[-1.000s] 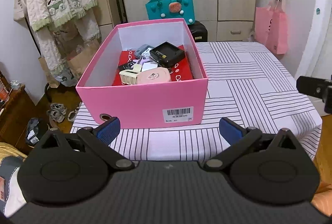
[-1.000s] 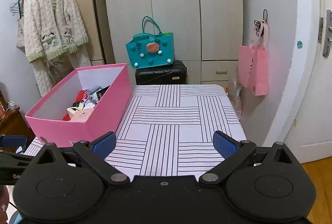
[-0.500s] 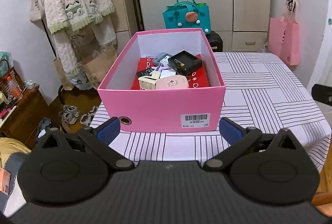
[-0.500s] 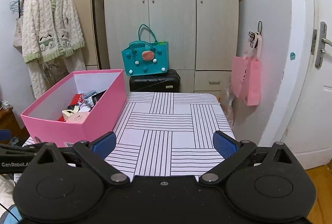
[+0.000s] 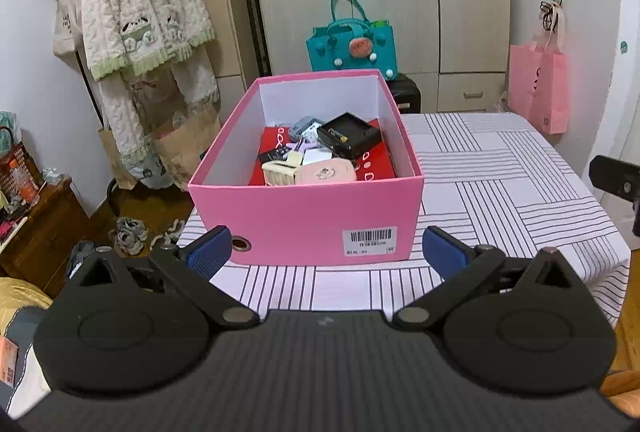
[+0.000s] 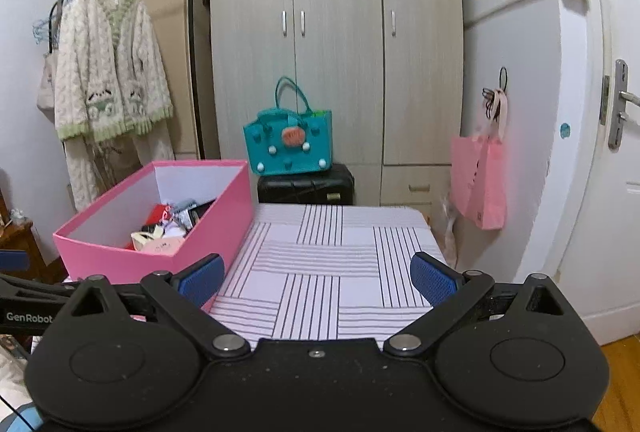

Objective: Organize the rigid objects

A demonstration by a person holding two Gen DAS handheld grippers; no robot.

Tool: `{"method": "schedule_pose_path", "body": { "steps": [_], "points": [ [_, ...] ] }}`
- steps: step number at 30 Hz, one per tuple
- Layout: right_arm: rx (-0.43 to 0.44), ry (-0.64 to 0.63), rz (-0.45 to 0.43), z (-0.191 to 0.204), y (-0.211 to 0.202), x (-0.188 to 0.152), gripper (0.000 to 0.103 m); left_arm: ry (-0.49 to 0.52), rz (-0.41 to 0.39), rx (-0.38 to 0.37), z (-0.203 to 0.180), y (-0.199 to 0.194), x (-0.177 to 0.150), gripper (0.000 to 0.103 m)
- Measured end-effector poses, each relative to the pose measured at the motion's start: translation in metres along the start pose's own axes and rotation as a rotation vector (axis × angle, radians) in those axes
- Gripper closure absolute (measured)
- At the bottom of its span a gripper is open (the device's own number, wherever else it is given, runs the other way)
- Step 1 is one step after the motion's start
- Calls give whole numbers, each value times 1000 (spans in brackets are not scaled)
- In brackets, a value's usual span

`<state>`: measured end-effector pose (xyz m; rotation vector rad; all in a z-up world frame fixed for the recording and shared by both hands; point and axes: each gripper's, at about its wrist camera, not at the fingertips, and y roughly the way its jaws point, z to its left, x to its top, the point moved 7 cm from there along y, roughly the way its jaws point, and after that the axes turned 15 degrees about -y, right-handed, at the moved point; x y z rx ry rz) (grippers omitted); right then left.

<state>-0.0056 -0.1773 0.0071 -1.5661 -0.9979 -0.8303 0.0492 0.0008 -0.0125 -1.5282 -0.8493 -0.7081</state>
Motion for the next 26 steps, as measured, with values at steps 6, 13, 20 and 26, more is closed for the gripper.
{"method": "schedule_pose_path", "body": {
  "steps": [6, 13, 20, 26],
  "points": [
    [6, -18, 3, 8, 1, -5, 2, -13, -24, -13, 4, -1, -3, 0],
    [13, -31, 7, 12, 1, -6, 2, -26, -11, -19, 9, 2, -8, 0],
    [11, -34, 16, 12, 1, -7, 2, -22, -13, 2, 13, 4, -10, 0],
    [17, -29, 20, 13, 3, -9, 2, -24, -16, 24, 16, 3, -11, 0]
  ]
}}
